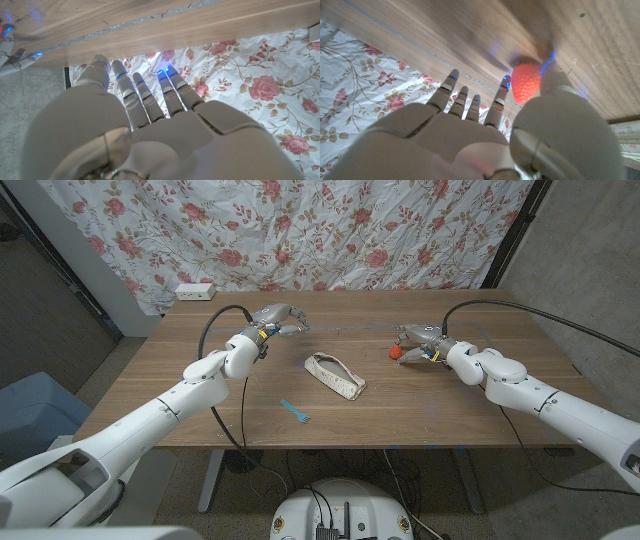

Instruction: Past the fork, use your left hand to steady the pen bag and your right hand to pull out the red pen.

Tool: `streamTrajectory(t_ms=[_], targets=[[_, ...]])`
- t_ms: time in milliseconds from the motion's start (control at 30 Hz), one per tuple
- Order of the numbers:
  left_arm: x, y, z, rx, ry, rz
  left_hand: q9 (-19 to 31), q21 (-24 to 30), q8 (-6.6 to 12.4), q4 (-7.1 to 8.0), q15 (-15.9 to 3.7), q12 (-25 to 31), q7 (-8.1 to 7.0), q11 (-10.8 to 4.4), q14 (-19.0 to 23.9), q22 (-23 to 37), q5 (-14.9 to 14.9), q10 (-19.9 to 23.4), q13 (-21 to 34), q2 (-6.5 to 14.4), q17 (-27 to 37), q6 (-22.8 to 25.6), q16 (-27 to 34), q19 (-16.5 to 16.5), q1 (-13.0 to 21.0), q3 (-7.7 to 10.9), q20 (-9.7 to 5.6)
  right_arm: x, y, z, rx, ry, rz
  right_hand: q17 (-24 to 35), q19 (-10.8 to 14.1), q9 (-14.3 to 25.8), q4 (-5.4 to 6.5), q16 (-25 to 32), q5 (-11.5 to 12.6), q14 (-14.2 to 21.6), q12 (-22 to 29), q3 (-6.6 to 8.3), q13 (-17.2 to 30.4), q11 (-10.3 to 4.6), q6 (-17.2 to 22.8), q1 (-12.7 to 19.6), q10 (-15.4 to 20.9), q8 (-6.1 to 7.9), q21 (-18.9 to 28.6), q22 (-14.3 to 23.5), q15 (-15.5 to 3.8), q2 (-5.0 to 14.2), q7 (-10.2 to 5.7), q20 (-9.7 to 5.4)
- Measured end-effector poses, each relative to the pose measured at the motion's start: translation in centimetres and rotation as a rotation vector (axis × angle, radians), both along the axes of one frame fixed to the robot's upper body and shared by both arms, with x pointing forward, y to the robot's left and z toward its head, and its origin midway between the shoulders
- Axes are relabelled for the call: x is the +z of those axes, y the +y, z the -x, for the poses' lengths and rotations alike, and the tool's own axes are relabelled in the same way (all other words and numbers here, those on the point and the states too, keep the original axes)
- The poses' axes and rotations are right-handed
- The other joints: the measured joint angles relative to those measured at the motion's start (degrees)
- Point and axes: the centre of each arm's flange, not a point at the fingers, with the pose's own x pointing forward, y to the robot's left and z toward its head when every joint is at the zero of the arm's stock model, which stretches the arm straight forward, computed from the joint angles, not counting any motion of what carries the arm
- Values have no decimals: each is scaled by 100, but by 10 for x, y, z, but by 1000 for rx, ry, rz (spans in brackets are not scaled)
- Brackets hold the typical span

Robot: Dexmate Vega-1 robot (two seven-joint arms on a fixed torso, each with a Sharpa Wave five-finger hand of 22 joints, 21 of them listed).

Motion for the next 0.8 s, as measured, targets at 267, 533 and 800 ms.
streamTrajectory(t_ms=[267, 533, 800], targets=[[-5, 9, -4, 5, 18, 78, 0, -24, -23, -23, 2, -22, 2, 17, -142, 0, 0, -182, -1, 23, 6, -294, -24, -40, -99, -24, 39, 3, 0, -1, -8, 28, 3, 27, -193, -72, 73, -87, 138, -159, -10, -138, 3, 66, -628, -309, -271, -296, -1, 3, 155, -68, 7, 69], [-10, 17, -8, 3, 38, 145, -1, -24, -64, 0, 2, -22, 31, 20, -266, 0, 0, -288, -1, 53, 8, -522, -24, -90, -188, -47, 90, 6, -1, -1, -6, 57, 2, 54, -449, -159, 184, -173, 324, -325, -10, -390, 3, 87, -1329, -723, -373, -659, -42, 14, 238, -98, 16, 159], [-15, 24, -13, -21, 62, 237, -1, -24, -64, 0, 22, -44, 38, 71, -493, -1, 0, -527, -1, 88, -2, -905, -45, -147, -228, -47, 84, 8, -6, -2, 5, 91, -9, 48, -822, -238, 372, -293, 531, -732, -33, -802, -12, 129, -2179, -1354, -828, -900, -41, -2, 485, -160, 30, 203]])
